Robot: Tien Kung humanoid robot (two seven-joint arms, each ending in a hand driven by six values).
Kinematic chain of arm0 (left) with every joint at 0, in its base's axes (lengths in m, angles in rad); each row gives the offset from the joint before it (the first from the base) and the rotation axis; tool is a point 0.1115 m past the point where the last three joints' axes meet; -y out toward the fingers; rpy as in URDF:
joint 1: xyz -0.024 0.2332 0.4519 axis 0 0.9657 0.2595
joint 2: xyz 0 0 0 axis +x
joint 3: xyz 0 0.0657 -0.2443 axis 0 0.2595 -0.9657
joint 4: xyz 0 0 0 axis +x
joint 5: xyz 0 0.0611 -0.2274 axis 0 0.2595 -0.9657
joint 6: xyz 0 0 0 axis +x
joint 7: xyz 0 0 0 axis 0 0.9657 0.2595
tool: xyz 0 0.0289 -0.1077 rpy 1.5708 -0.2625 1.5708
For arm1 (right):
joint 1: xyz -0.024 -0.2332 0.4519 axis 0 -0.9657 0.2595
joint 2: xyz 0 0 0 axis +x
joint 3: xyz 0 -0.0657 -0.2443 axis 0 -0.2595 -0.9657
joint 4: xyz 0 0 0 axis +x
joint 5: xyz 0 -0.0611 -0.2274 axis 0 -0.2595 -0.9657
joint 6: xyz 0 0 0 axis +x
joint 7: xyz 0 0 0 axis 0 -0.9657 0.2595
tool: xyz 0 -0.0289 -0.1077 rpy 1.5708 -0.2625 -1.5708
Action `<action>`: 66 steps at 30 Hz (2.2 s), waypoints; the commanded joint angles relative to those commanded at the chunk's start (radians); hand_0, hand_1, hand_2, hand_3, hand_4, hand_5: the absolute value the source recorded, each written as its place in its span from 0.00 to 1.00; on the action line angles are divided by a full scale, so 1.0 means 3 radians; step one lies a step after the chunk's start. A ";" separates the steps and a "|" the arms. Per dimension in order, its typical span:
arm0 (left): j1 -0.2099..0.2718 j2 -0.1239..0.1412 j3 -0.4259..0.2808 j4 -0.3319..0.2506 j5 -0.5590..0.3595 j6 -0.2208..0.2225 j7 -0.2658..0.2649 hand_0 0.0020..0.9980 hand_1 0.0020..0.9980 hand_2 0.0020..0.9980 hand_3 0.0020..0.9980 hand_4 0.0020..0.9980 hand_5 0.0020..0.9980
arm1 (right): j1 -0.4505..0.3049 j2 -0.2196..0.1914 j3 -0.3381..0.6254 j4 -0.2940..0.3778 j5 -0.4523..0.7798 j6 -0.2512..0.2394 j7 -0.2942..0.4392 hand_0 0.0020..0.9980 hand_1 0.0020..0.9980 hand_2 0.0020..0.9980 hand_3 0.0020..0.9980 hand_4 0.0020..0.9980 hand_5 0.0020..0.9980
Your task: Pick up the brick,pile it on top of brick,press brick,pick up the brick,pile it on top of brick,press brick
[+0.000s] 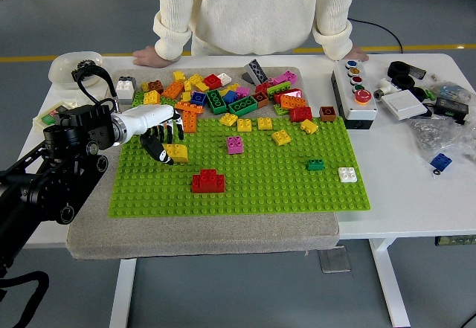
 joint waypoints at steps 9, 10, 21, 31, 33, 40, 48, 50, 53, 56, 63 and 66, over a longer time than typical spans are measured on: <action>0.0004 0.0027 -0.0045 -0.0040 0.0000 -0.0045 0.0006 0.44 0.40 0.41 0.51 0.92 0.00 | 0.0000 0.0000 0.0004 0.0000 0.0000 -0.0001 -0.0001 0.74 0.65 0.72 0.59 0.81 0.34; 0.0006 0.0030 -0.0049 -0.0045 0.0000 -0.0049 0.0006 0.44 0.40 0.41 0.51 0.92 0.00 | -0.0001 0.0000 0.0006 0.0000 0.0000 -0.0001 -0.0001 0.74 0.65 0.72 0.59 0.81 0.34; -0.0001 0.0084 -0.0086 -0.0177 0.0000 -0.0144 0.0013 0.44 0.40 0.40 0.51 0.92 0.00 | 0.0002 0.0000 0.0010 0.0000 0.0003 -0.0001 -0.0001 0.74 0.65 0.72 0.59 0.81 0.34; 0.0014 0.0134 -0.0127 -0.0364 0.0000 -0.0252 0.0015 0.44 0.40 0.40 0.51 0.92 0.00 | -0.0006 0.0001 0.0026 0.0000 0.0002 -0.0003 -0.0003 0.74 0.65 0.72 0.59 0.81 0.34; 0.0018 0.0137 -0.0141 -0.0386 0.0000 -0.0266 0.0015 0.44 0.40 0.40 0.51 0.92 0.00 | -0.0007 0.0002 0.0028 0.0000 0.0001 -0.0004 -0.0004 0.74 0.65 0.72 0.59 0.81 0.34; 0.0045 0.0157 -0.0183 -0.0501 0.0000 -0.0336 0.0023 0.44 0.40 0.41 0.51 0.92 0.00 | -0.0012 0.0002 0.0032 0.0000 -0.0001 -0.0005 -0.0003 0.74 0.65 0.72 0.59 0.81 0.34; 0.0068 0.0188 -0.0209 -0.0621 0.0000 -0.0409 0.0030 0.44 0.40 0.41 0.51 0.92 0.00 | -0.0014 0.0003 0.0036 0.0000 -0.0001 -0.0006 -0.0005 0.74 0.65 0.72 0.59 0.81 0.34; 0.0080 0.0197 -0.0215 -0.0661 0.0000 -0.0431 0.0031 0.44 0.40 0.41 0.51 0.92 0.00 | -0.0016 0.0003 0.0038 0.0000 -0.0005 -0.0006 -0.0005 0.74 0.65 0.72 0.59 0.81 0.34; 0.0101 0.0205 -0.0239 -0.0735 0.0000 -0.0473 0.0036 0.44 0.40 0.41 0.51 0.92 0.00 | -0.0018 0.0002 0.0039 0.0000 -0.0009 -0.0006 -0.0004 0.74 0.65 0.72 0.59 0.81 0.34; 0.0121 0.0217 -0.0256 -0.0800 0.0000 -0.0513 0.0042 0.44 0.40 0.41 0.51 0.92 0.00 | -0.0021 0.0004 0.0039 0.0000 -0.0012 -0.0005 -0.0004 0.74 0.65 0.72 0.59 0.81 0.34; 0.0182 0.0239 -0.0295 -0.0958 0.0000 -0.0593 0.0049 0.44 0.40 0.41 0.51 0.92 0.00 | -0.0039 0.0008 0.0046 0.0000 -0.0029 -0.0003 -0.0005 0.74 0.65 0.72 0.59 0.81 0.34; 0.0212 0.0246 -0.0302 -0.1035 0.0000 -0.0625 0.0056 0.44 0.40 0.41 0.51 0.92 0.00 | -0.0042 0.0011 0.0047 0.0000 -0.0031 -0.0003 -0.0006 0.74 0.65 0.72 0.59 0.81 0.34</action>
